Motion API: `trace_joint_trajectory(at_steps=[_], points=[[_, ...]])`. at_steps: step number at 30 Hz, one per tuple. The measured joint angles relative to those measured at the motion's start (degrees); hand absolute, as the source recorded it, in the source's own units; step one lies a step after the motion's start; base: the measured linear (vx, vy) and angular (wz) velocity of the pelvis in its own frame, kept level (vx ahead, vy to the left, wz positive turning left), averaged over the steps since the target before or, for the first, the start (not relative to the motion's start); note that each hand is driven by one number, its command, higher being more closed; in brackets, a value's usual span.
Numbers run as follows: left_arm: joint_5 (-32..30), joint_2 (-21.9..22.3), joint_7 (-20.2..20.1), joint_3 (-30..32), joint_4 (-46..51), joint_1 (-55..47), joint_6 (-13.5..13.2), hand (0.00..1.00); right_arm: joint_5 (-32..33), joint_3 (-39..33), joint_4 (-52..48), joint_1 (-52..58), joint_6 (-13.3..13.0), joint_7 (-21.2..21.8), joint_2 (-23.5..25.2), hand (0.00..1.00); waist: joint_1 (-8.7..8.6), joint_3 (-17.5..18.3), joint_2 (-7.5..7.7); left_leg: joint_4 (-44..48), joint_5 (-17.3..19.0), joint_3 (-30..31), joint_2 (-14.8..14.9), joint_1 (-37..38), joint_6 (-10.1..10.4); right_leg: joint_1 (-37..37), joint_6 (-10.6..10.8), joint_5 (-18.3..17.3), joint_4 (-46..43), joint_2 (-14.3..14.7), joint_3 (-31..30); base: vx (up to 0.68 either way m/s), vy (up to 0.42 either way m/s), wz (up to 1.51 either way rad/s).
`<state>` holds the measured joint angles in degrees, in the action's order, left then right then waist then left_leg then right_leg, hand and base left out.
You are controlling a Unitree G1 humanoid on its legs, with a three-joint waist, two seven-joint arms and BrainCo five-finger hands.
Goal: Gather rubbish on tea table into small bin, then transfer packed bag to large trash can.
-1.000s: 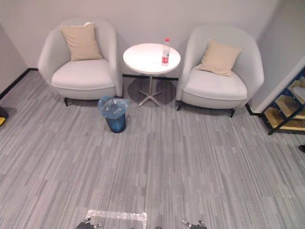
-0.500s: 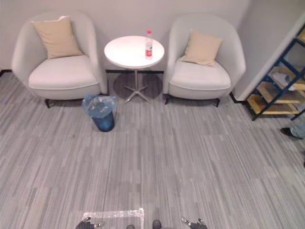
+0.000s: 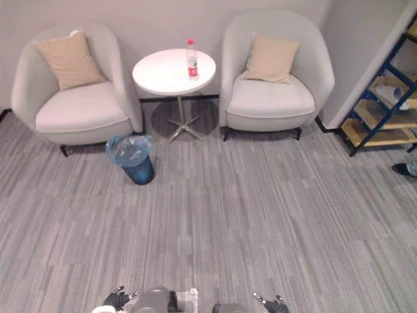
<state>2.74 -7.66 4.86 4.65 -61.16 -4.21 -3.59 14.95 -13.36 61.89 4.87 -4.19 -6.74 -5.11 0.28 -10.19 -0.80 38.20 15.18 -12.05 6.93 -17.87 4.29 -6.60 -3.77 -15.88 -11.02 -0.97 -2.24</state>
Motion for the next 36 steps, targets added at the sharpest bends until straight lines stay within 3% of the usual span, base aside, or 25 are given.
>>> trace_joint_trajectory(at_steps=[3, 4, 6, 7, 9, 10, 11, 12, 13, 14, 15, 17, 18, 20, 21, 23, 25, 26, 27, 28, 30, 32, 33, 35, 36], points=[[0.7, 0.5, 0.1, -0.4, -0.1, -0.1, 0.0, 0.00, 0.3, 0.0, 0.3, -0.8, 0.0, -0.1, -0.2, 0.00, 0.45, 0.2, -0.50, -20.1, -7.7, 2.7, -4.8, -0.4, 0.3, -1.9, 2.2, -2.1, 2.7, -2.6, -2.3, 0.36, 0.229, -0.39], [1.0, 0.4, 0.1, -0.9, -0.3, -0.2, -0.1, 0.00, 0.3, 0.2, 0.9, -1.5, 0.0, -0.1, -0.2, 0.00, 1.22, 0.1, -0.56, -21.0, -12.6, 3.8, -5.4, -0.6, -2.1, -2.4, 2.9, -3.2, 3.1, -2.9, -3.9, 0.44, 0.318, -0.73], [0.9, -0.9, 0.0, -1.1, -0.3, -0.4, -0.3, 0.00, 0.1, 0.5, 1.6, -2.5, 0.0, 0.1, 1.8, 0.00, 1.69, 0.9, 1.35, -17.7, -9.0, 2.4, -7.1, -1.4, -3.6, -1.9, 3.6, -3.5, 0.1, -4.8, -5.0, 0.54, 0.303, -0.50], [0.9, -1.3, 0.0, -1.2, -0.3, -0.3, -0.5, 0.00, -0.4, 0.4, 1.7, -2.6, 0.0, 0.2, 2.7, 0.00, 1.86, 1.2, 2.23, -17.6, -7.4, 1.3, -7.8, -0.7, -3.9, 0.7, 4.5, -3.3, -5.6, -5.6, -5.2, 0.52, 0.224, -0.20], [1.2, -1.3, 0.0, -1.3, -0.7, -0.2, -0.6, 0.00, -1.5, -0.1, 2.0, -2.5, 0.0, 0.5, 2.4, 0.00, 2.06, 1.2, 2.34, -17.9, -5.5, 0.0, -8.6, 2.8, -5.8, 5.0, 9.0, -1.1, -18.5, -6.0, -5.7, 0.50, 0.212, -0.22], [1.5, -1.2, 0.0, -1.8, -0.8, -0.3, -0.6, 0.00, -1.5, -0.1, 1.6, -2.6, 0.0, 0.5, 2.3, 0.00, 1.99, 1.1, 2.17, -18.5, -3.8, -0.2, -8.8, 5.9, -6.1, 8.5, 14.0, 0.9, -28.6, -6.2, -5.6, 0.37, 0.143, -0.17], [1.5, -1.2, 0.0, -1.8, -0.8, -0.3, -0.6, 0.00, -1.5, -0.1, 1.3, -2.7, -0.1, 0.6, 2.3, 0.00, 1.96, 1.1, 2.09, -18.8, -3.3, -0.2, -8.8, 7.0, -6.1, 9.8, 14.7, 1.2, -32.2, -6.3, -5.1, 0.46, 0.135, -0.17], [1.5, -1.4, 0.0, -2.5, -1.4, 0.2, -0.6, 0.00, -1.6, -0.1, 0.5, -2.7, -0.3, 0.8, 2.3, 0.00, 2.01, 1.0, 2.09, -21.0, -2.8, 0.0, -9.3, 11.7, -6.1, 13.7, 13.2, 0.2, -41.0, -6.8, -2.3, 0.54, 0.124, -0.04], [1.9, -1.5, -0.1, -3.7, -1.6, 0.6, -0.6, 0.00, -1.6, -0.1, -0.1, -2.9, -0.4, 0.9, 2.1, 0.00, 1.82, 0.7, 1.48, -24.1, -2.8, 0.4, -9.4, 16.0, -6.1, 16.0, 10.9, -1.3, -43.8, -8.0, 2.4, 0.53, 0.101, 0.00], [1.9, -1.4, -0.1, -3.8, -1.6, 0.7, -0.6, 0.00, -1.6, 0.0, -0.1, -3.0, -0.5, 0.9, 2.1, 0.00, 1.77, 0.5, 1.06, -25.1, -2.8, 0.5, -9.3, 17.4, -6.1, 16.8, 10.0, -1.8, -43.7, -8.2, 3.9, 0.43, 0.024, 0.08], [1.9, -1.0, -0.1, -4.0, -1.6, 1.2, -0.6, 0.00, -2.0, 0.0, -0.4, -3.4, -0.7, 1.1, 1.8, 0.00, 1.45, 0.4, 0.83, -27.1, -2.8, 0.7, -8.5, 21.0, -6.1, 19.0, 7.7, -3.2, -41.1, -8.1, 7.9, 0.41, -0.024, 0.12], [1.9, -0.7, -0.2, -4.0, -1.4, 1.6, -0.7, 0.00, -2.8, 0.1, -0.7, -4.2, -0.7, 1.2, 1.6, 0.00, 0.79, 0.1, 0.06, -27.5, -2.8, 1.3, -7.2, 23.2, -6.1, 22.3, 7.0, -3.8, -34.4, -7.6, 11.1, 0.39, -0.080, 0.20], [1.9, -0.5, -0.2, -4.1, -1.4, 1.6, -0.7, 0.00, -3.0, 0.1, -1.3, -4.6, -0.9, 1.2, 1.6, 0.00, 0.01, -0.1, -0.42, -27.5, -2.8, 1.9, -5.9, 24.4, -6.1, 24.3, 6.6, -2.5, -26.9, -6.3, 11.3, 0.38, -0.145, 0.31], [1.9, -0.6, -0.3, -4.1, -1.4, 1.5, -0.8, 0.00, -3.3, 0.4, -1.4, -4.8, -1.0, 1.3, 1.6, 0.00, -0.63, -0.1, -0.12, -27.6, -2.2, 2.8, -5.4, 26.1, -5.1, 24.7, 6.1, 5.5, -13.9, -4.8, 10.6, 0.44, -0.197, 0.35], [2.0, -1.5, -0.4, -4.0, -1.4, 1.3, -0.9, 0.00, -3.7, 0.8, -0.9, -3.8, -1.0, 1.4, 1.8, 0.00, -0.62, 0.8, 2.30, -27.5, -0.4, 5.3, -7.0, 27.6, -2.3, 24.8, 3.9, 18.2, -6.6, -5.0, 7.9, 0.43, -0.219, 0.18], [1.9, 1.0, -0.3, -3.9, -2.4, 1.8, -1.0, 0.00, -3.8, 0.7, -0.3, -4.1, -1.0, 1.7, -0.3, 0.00, -0.56, 1.4, -1.38, -26.4, 1.2, 8.2, -3.5, 28.9, -0.8, 24.5, 3.3, 13.0, -10.6, -2.8, 9.3, 0.44, -0.241, 0.17], [1.9, 3.1, -0.2, -3.3, -2.5, 2.2, -1.1, 0.00, -3.7, 0.2, 0.0, -4.0, -1.0, 1.8, -1.2, 0.00, -0.85, 1.5, -3.13, -22.2, 1.2, 8.6, -1.9, 27.4, -0.5, 22.8, 2.4, 11.1, -9.1, -1.4, 10.6, 0.34, -0.204, 0.20], [1.8, 4.7, -0.3, -2.2, -2.5, 2.9, -1.0, 0.00, -3.6, 0.1, 0.0, -4.0, -1.0, 1.6, -1.3, 0.00, -0.94, 0.9, -3.68, -10.9, 0.5, 9.5, -0.3, 23.1, 0.8, 20.1, 1.6, 9.4, -8.0, -0.2, 11.0, 0.26, -0.191, 0.18], [1.8, 5.4, -0.4, -1.2, -1.9, 2.9, -1.0, 0.00, -3.6, 0.4, -0.3, -3.9, -1.0, 1.6, -1.2, 0.00, -0.93, 0.7, -3.63, -6.0, -0.4, 9.5, 0.5, 21.4, 2.0, 19.0, 1.4, 8.7, -7.6, 0.1, 11.2, 0.38, -0.257, 0.23], [1.8, 5.4, -0.5, 0.3, -0.3, 2.9, -1.0, 0.00, -3.4, 1.3, -0.8, -3.5, -1.0, 1.4, -1.2, 0.00, -0.67, -0.1, -3.04, 6.5, -2.6, 9.1, 3.2, 16.6, 2.2, 15.6, 0.5, 6.6, -6.8, 1.1, 11.9, 0.29, -0.174, 0.11], [1.8, 5.2, -0.5, 1.1, 1.4, 2.8, -1.1, 0.00, -2.6, 2.3, -1.6, -2.8, -1.0, 1.1, -0.4, 0.00, -0.14, -1.1, -2.02, 14.3, -1.5, 5.4, 5.5, 12.8, 1.6, 10.9, -0.4, 4.7, -6.3, 1.2, 12.6, 0.31, -0.169, 0.13], [1.9, 5.1, -0.4, 1.0, 2.4, 2.8, -1.1, 0.00, -1.6, 2.2, -2.4, -2.0, -1.0, 1.0, 0.3, 0.00, -0.04, -1.1, -1.63, 13.4, -0.3, 2.3, 5.9, 9.3, 0.6, 7.5, 0.4, 3.4, -4.2, 0.9, 13.1, 0.27, -0.099, 0.15], [2.0, 5.1, -0.3, 0.9, 2.6, 2.9, -1.2, 0.00, -1.3, 2.1, -2.2, -2.1, -0.9, 1.0, 0.7, 0.00, 0.24, -1.1, -1.62, 7.9, 0.2, 0.3, 4.8, 6.7, 0.6, 5.3, 1.2, 3.3, -2.0, 0.4, 13.4, 0.28, 0.004, 0.08], [2.0, 5.0, -0.2, 0.4, 2.7, 3.1, -1.3, 0.00, -1.3, 2.0, -1.7, -2.6, -0.9, 1.0, 0.8, 0.00, 0.39, -1.1, -1.49, -4.7, -0.3, -0.3, 1.2, 5.7, 0.4, 3.3, 2.2, 3.3, -0.3, -0.9, 13.7, 0.35, 0.050, 0.06], [2.0, 4.9, -0.3, 0.2, 2.5, 3.3, -1.2, 0.00, -1.2, 1.8, -1.1, -2.7, -0.9, 1.0, 0.7, 0.00, 0.55, -1.1, -1.45, -15.0, -3.0, 0.1, -1.9, 5.5, 0.3, 1.5, 3.1, 2.8, 0.6, -2.0, 13.6, 0.40, 0.120, 0.05]])
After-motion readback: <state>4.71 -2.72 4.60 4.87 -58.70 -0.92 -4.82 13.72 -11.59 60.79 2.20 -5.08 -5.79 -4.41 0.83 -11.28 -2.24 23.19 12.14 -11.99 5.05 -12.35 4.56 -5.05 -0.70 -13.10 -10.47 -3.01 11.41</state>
